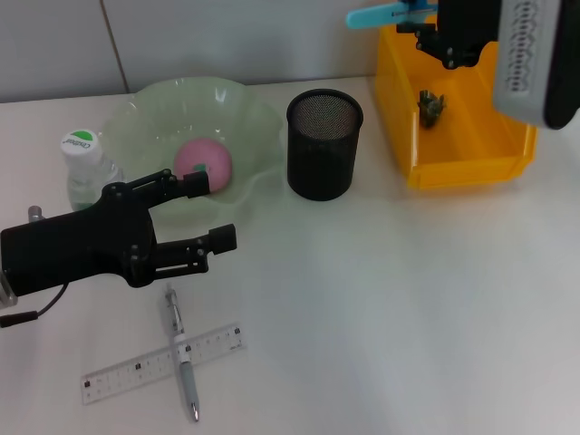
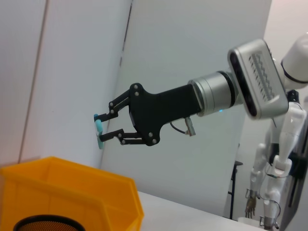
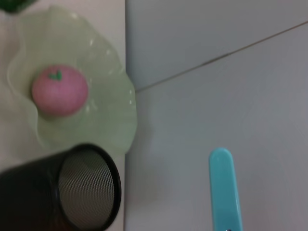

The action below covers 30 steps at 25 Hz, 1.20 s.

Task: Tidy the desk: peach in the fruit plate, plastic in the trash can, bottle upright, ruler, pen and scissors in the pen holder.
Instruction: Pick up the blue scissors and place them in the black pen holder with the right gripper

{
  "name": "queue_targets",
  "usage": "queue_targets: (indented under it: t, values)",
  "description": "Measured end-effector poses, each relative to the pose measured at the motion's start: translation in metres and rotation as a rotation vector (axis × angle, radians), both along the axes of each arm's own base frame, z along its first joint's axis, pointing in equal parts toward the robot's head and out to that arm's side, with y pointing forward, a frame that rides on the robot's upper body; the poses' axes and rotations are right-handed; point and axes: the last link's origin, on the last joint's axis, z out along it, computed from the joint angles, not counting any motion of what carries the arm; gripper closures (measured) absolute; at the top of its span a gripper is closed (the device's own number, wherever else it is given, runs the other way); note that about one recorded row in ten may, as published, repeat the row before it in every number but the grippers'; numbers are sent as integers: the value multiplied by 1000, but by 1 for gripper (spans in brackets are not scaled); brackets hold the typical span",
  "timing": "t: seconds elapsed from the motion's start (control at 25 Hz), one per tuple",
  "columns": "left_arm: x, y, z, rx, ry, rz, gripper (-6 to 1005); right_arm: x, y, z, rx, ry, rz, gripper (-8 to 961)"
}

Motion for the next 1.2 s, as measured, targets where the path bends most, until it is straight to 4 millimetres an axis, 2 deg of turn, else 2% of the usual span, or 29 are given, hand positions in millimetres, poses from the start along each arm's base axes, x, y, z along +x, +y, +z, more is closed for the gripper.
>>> queue_targets:
  t: [0.28, 0.48, 1.2]
  values:
    - [-8, -2, -3, 22, -19, 29, 185, 5, 5, -21, 72, -146, 76, 711]
    - [-9, -1, -3, 28, -21, 36, 186, 10, 8, -43, 166, -326, 190, 711]
    - [-10, 3, -6, 64, 4, 26, 188, 13, -4, -73, 294, -634, 435, 711]
